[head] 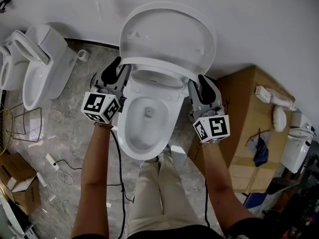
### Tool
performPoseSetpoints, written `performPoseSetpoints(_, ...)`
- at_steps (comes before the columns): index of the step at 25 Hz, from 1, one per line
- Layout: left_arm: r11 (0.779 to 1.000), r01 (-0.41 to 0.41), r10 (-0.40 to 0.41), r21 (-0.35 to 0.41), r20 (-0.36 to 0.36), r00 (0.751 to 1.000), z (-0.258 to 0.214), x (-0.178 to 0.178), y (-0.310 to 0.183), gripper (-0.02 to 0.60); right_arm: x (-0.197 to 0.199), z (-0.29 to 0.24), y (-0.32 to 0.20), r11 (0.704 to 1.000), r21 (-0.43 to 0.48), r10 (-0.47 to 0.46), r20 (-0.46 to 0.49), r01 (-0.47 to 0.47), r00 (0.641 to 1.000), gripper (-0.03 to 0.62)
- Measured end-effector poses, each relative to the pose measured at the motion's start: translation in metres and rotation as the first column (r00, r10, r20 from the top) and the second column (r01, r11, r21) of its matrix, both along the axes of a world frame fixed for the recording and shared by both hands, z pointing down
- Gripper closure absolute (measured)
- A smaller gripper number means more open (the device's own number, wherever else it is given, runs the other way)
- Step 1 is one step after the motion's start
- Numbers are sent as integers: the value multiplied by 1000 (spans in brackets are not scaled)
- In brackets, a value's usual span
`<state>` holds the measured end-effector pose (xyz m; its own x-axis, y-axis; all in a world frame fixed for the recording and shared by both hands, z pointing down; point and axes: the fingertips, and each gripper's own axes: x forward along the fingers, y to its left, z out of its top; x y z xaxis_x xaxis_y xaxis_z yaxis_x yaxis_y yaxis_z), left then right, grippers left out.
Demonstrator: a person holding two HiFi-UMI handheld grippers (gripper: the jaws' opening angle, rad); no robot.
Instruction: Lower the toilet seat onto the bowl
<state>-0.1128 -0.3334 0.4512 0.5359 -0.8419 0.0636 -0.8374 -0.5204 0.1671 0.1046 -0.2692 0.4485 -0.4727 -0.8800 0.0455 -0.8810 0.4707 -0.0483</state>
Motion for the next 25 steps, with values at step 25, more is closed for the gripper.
performPoseSetpoints(25,999,38,-38,7,35,999,13,-24,89,442,-27,12,90,998,31,-56,-78,59,995,461)
